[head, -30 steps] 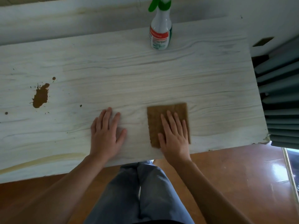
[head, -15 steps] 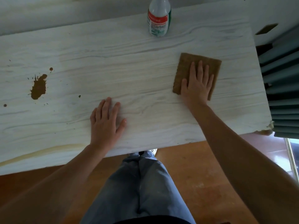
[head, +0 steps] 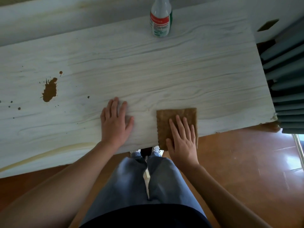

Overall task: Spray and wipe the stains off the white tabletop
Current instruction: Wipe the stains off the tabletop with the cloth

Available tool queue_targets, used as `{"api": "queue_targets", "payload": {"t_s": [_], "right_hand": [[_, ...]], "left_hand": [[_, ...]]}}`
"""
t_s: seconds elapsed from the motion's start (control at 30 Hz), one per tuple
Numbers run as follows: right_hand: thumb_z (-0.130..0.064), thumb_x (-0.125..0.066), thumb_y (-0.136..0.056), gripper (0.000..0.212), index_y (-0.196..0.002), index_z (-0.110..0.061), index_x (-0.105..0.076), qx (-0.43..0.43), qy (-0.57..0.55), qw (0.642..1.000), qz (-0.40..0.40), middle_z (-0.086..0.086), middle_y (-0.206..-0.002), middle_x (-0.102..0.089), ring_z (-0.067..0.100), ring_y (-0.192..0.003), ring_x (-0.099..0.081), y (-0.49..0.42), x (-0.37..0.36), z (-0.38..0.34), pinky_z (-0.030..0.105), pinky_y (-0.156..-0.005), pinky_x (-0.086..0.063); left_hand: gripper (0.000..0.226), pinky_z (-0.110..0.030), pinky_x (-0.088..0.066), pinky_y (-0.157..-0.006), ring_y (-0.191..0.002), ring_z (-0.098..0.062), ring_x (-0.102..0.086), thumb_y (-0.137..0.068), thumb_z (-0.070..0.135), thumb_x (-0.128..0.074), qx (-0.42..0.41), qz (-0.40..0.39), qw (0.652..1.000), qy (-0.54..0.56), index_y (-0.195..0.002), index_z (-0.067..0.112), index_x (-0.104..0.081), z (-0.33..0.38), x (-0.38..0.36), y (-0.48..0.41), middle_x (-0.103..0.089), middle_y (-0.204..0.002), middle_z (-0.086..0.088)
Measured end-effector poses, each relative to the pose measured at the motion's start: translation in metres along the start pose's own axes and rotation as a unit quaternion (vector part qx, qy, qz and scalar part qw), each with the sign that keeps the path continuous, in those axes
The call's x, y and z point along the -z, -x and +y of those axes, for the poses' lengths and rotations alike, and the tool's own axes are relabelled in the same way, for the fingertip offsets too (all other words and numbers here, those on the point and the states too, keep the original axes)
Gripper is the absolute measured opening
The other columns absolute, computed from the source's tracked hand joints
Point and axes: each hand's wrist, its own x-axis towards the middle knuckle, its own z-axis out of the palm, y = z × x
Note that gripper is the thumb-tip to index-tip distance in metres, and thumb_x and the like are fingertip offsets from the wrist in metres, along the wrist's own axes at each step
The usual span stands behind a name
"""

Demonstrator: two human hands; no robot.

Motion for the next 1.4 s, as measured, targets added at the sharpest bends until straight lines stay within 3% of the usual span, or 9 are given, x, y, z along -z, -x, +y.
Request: {"api": "queue_targets", "payload": {"t_s": [0.17,0.27,0.47,0.63,0.9,1.07,1.23,1.4], "right_hand": [[-0.039,-0.041,-0.1,0.065,-0.16,-0.022,-0.024,0.031,0.018,0.999,-0.012,0.003,-0.169,-0.015,0.021,-0.157,0.0,-0.02,0.007,0.007,0.045,-0.127,0.001],[-0.038,-0.036,-0.1,0.065,-0.161,-0.02,-0.021,0.029,0.045,0.999,-0.002,0.005,-0.17,-0.013,0.024,-0.157,0.0,-0.032,0.003,-0.005,0.047,-0.127,0.001],[-0.041,-0.025,-0.102,0.066,-0.162,-0.018,-0.012,0.062,0.078,0.995,-0.023,0.007,-0.17,-0.004,0.027,-0.157,0.007,-0.061,-0.026,-0.094,0.051,-0.126,0.004],[-0.04,-0.025,-0.102,0.066,-0.163,-0.02,-0.009,0.036,0.074,0.996,-0.03,0.007,-0.17,-0.003,0.028,-0.157,0.007,-0.073,-0.06,-0.179,0.052,-0.126,0.001],[-0.037,-0.034,-0.105,0.062,-0.162,-0.02,-0.018,0.024,0.048,0.999,-0.006,0.008,-0.17,-0.009,0.029,-0.157,0.0,-0.11,-0.097,-0.289,0.051,-0.126,0.002],[-0.034,-0.039,-0.105,0.063,-0.162,-0.02,-0.016,-0.029,0.029,0.999,0.003,0.008,-0.17,-0.006,0.029,-0.157,0.003,-0.127,-0.118,-0.355,0.052,-0.126,0.003],[-0.035,-0.035,-0.104,0.064,-0.162,-0.02,-0.014,0.093,0.077,0.992,-0.043,0.008,-0.17,-0.006,0.029,-0.157,0.004,-0.104,-0.142,-0.405,0.053,-0.126,0.002],[-0.049,-0.027,-0.104,0.067,-0.162,-0.026,-0.006,0.183,0.108,0.973,-0.092,0.0,-0.17,0.0,0.02,-0.157,0.009,-0.108,-0.128,-0.379,0.044,-0.127,0.001]], "left_hand": [[0.068,-0.056,-0.025,-0.123,-0.155,-0.038,-0.023,-0.099,0.056,-0.034,-0.027,-0.014,0.999,-0.013,-0.155,0.018,-0.039,-0.007,0.005,0.0,-0.027,-0.168,-0.016],[0.066,-0.053,-0.032,-0.119,-0.152,-0.036,-0.032,-0.099,0.056,-0.037,-0.062,-0.015,0.998,-0.026,-0.151,0.017,-0.047,-0.019,0.013,-0.004,-0.036,-0.164,-0.015],[0.043,-0.051,-0.043,-0.111,-0.137,-0.034,-0.053,-0.101,0.043,-0.052,-0.116,0.025,0.993,-0.029,-0.131,0.013,-0.061,-0.07,0.039,-0.004,-0.057,-0.146,-0.014],[0.037,-0.047,-0.049,-0.101,-0.123,-0.032,-0.062,-0.101,0.037,-0.051,-0.067,0.049,0.997,-0.01,-0.122,0.011,-0.067,-0.154,0.066,0.006,-0.066,-0.132,-0.011],[0.045,-0.049,-0.049,-0.099,-0.125,-0.037,-0.059,-0.101,0.042,-0.045,0.045,0.066,0.997,-0.004,-0.124,0.01,-0.066,-0.333,0.079,0.042,-0.061,-0.14,-0.015],[0.044,-0.047,-0.048,-0.101,-0.131,-0.034,-0.056,-0.103,0.039,-0.049,0.046,0.097,0.994,-0.013,-0.13,0.007,-0.064,-0.4,0.07,0.067,-0.059,-0.143,-0.015],[0.056,-0.046,-0.035,-0.117,-0.147,-0.031,-0.041,-0.104,0.046,-0.048,0.03,0.089,0.996,-0.005,-0.145,0.009,-0.053,-0.407,0.055,0.075,-0.046,-0.158,-0.014],[0.064,-0.049,-0.027,-0.124,-0.156,-0.031,-0.026,-0.105,0.05,-0.04,0.056,0.06,0.997,0.0,-0.154,0.01,-0.04,-0.401,0.045,0.077,-0.033,-0.166,-0.014]]}}
